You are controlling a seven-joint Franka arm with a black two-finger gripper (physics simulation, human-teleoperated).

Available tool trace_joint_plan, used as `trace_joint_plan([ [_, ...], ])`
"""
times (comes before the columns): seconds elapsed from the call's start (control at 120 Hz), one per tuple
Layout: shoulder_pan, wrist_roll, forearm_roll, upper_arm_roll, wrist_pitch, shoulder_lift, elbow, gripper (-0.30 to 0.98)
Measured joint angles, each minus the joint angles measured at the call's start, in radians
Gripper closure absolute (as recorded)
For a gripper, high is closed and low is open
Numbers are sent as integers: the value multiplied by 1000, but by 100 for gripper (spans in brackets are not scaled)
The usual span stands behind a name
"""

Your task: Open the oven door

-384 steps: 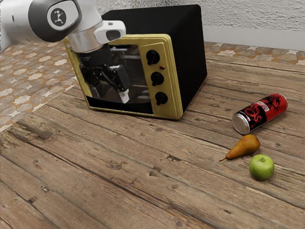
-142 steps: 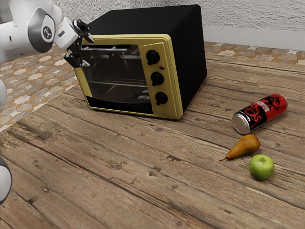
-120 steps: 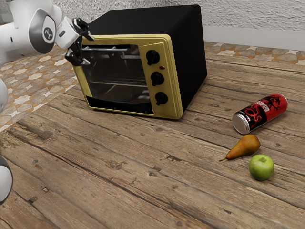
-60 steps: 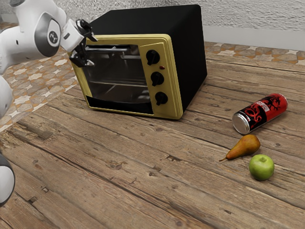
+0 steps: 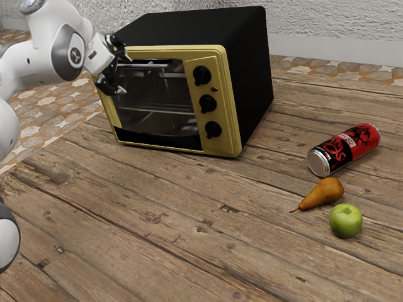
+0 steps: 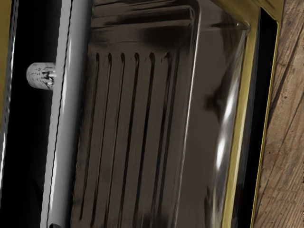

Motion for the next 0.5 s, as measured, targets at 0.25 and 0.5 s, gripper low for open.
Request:
trace_joint_plan([
  [0.25, -10, -18, 1, -2, -26, -12, -14, 2],
  [0.5, -11, 6, 55, 54, 48, -1115, -1119, 7],
])
